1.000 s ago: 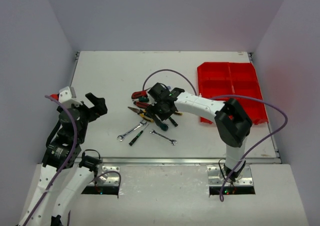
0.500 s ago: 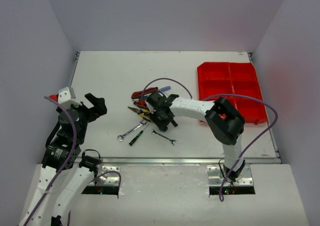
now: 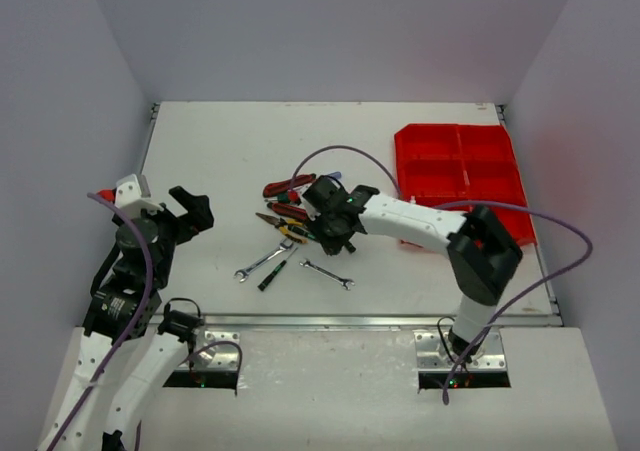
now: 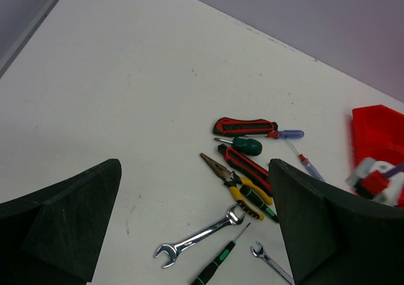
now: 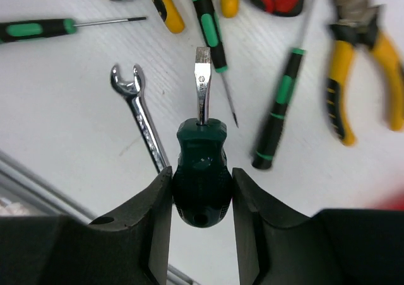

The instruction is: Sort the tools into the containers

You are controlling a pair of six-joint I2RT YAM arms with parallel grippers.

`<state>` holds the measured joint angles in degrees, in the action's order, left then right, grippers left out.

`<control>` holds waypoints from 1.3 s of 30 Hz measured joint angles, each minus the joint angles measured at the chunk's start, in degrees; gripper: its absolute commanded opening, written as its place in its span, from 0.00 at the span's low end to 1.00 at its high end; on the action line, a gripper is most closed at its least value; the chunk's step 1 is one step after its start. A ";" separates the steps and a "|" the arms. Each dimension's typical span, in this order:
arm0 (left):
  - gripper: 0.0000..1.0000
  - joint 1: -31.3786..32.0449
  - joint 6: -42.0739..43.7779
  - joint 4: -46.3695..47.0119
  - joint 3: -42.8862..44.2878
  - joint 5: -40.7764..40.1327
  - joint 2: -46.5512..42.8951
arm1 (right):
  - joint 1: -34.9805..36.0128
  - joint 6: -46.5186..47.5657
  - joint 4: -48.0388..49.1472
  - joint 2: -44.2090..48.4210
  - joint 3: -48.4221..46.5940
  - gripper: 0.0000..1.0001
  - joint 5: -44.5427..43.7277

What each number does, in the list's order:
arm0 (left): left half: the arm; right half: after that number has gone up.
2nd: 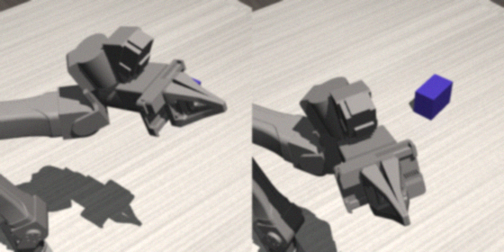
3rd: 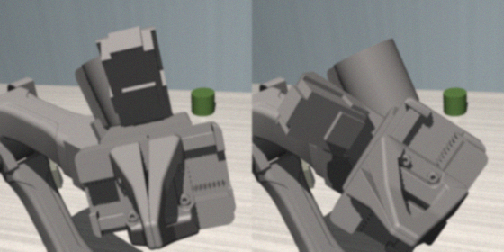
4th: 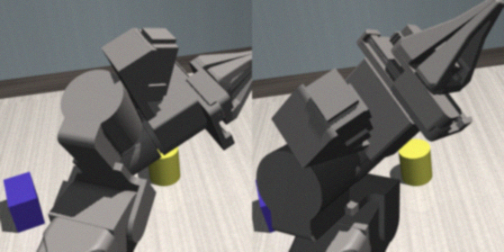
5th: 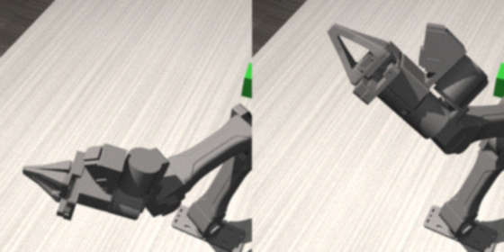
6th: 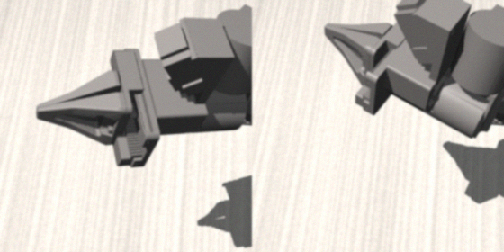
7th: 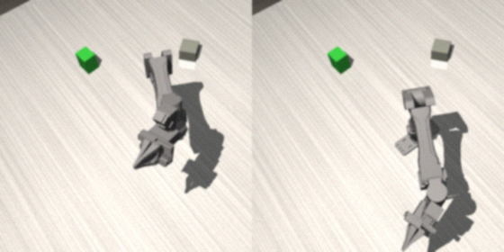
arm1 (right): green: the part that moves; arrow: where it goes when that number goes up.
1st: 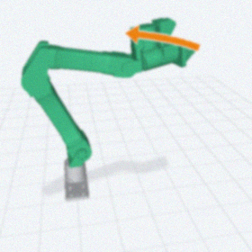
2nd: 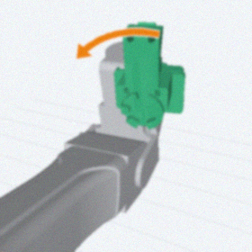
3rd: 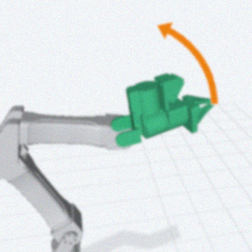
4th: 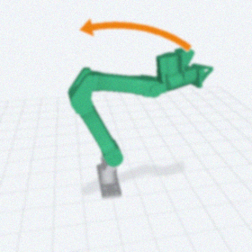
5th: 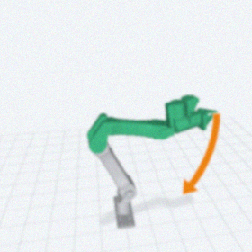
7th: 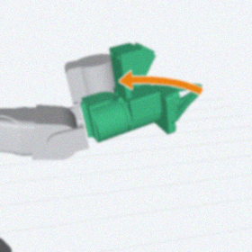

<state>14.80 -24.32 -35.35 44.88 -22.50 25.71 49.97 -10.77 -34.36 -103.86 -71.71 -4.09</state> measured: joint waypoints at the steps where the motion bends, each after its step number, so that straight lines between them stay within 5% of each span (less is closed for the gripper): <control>1: 1.00 0.07 0.00 0.01 0.00 0.00 -0.08 | -0.19 -0.02 -0.34 3.44 0.54 0.03 -0.69; 4: 1.00 0.18 0.02 0.03 0.00 0.02 -0.35 | -2.88 -0.02 -0.16 14.46 0.86 0.00 -1.64; 8: 1.00 0.18 0.02 0.08 0.00 0.01 -0.44 | -15.52 -0.86 0.90 21.81 -0.51 0.00 -1.85; 13: 1.00 0.22 0.01 0.11 0.00 0.05 -0.21 | -38.11 -6.33 2.81 13.52 -7.51 0.00 -5.28; 18: 1.00 1.26 0.00 0.18 0.00 0.17 -0.59 | -51.05 -15.69 4.35 -0.30 -15.33 0.00 -10.52; 25: 1.00 2.54 0.00 0.39 0.00 0.15 -2.42 | -55.34 -22.57 4.39 -9.74 -24.57 0.00 -22.74; 32: 1.00 3.08 0.01 0.39 0.00 0.22 -2.47 | -57.12 -26.68 6.09 -14.74 -30.55 0.02 -25.87; 34: 1.00 3.23 0.02 0.40 0.00 0.22 -2.47 | -57.58 -27.30 6.46 -16.59 -31.66 0.08 -25.97; 36: 1.00 3.27 0.01 0.40 0.00 0.20 -2.47 | -57.95 -27.55 7.05 -18.61 -32.41 0.23 -25.83; 37: 1.00 3.28 0.00 0.39 0.00 0.19 -2.47 | -58.10 -27.65 7.35 -19.56 -32.69 0.38 -25.75; 39: 1.00 3.28 0.00 0.39 0.00 0.17 -2.47 | -58.22 -27.67 7.51 -20.66 -32.69 0.48 -25.68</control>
<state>18.09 -24.32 -34.96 44.88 -22.33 23.24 -8.25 -38.44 -26.84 -124.52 -104.40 -29.76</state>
